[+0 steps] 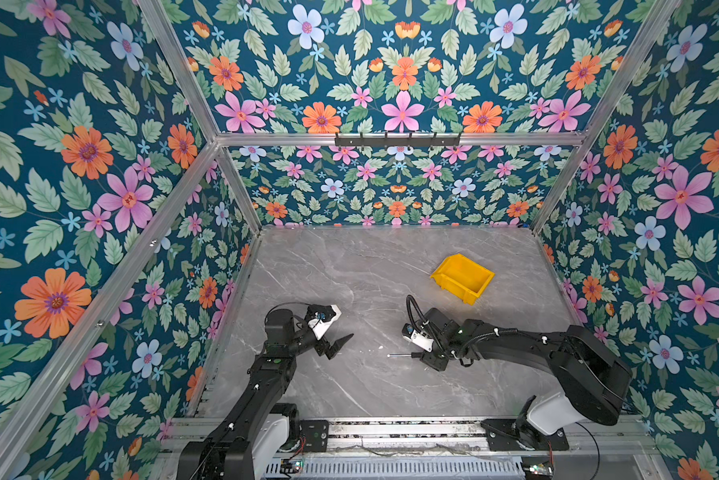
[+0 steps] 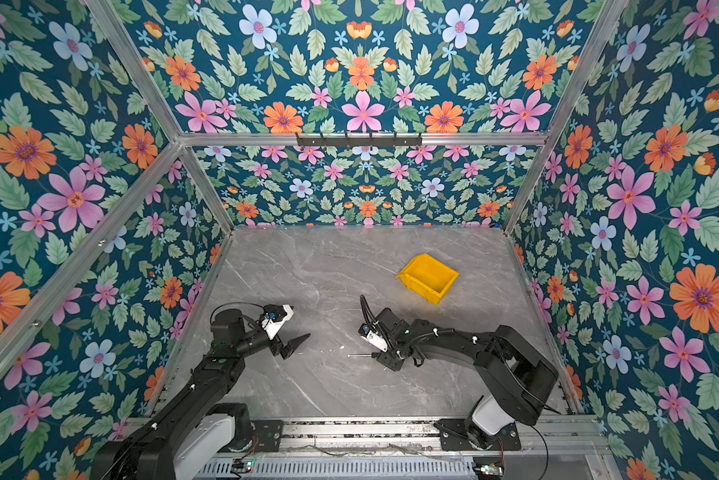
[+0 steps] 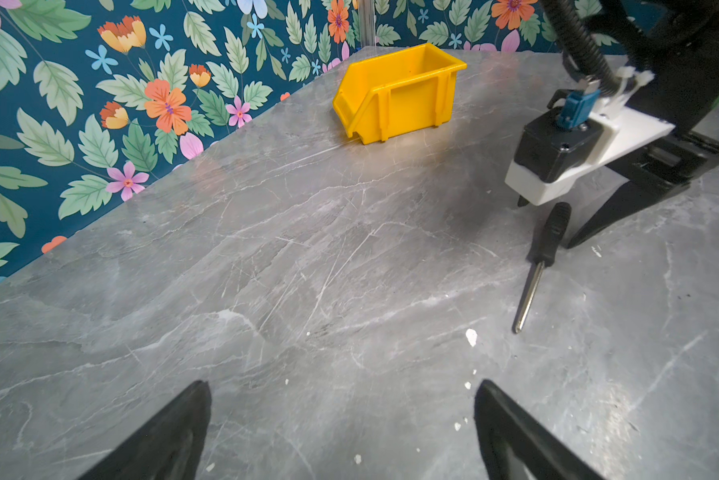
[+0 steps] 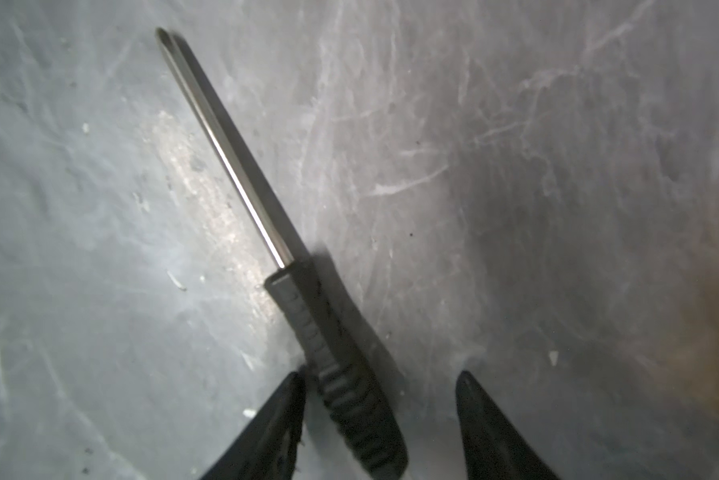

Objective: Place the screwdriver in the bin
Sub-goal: 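Lower the right gripper and close it on the screwdriver handle, then lift the screwdriver with the right gripper and carry it over the yellow bin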

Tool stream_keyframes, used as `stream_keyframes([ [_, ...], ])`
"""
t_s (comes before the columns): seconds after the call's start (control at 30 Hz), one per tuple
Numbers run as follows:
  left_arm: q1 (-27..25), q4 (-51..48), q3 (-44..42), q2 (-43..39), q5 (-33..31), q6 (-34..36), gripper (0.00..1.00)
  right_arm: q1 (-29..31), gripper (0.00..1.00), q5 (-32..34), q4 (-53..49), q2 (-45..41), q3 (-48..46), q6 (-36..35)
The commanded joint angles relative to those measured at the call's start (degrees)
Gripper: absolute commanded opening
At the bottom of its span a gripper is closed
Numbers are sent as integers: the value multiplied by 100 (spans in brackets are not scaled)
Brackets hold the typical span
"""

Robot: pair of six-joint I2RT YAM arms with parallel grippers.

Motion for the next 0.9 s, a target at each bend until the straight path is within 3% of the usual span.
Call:
stream_keyframes([
  [0.0,5,-59,38,16,59,57,100,4,51,-175,-214,23,-6,-56],
  [0.07,5,-59,38,37,66,52,100,3,49,-177,-212,40,-18,-50],
  [0.5,5,-103,29,39,97,91,100,2,8,-219,-240,-27,20,-134],
  [0.87,5,-84,55,66,87,-50,100,2,5,-248,-160,-186,14,-101],
])
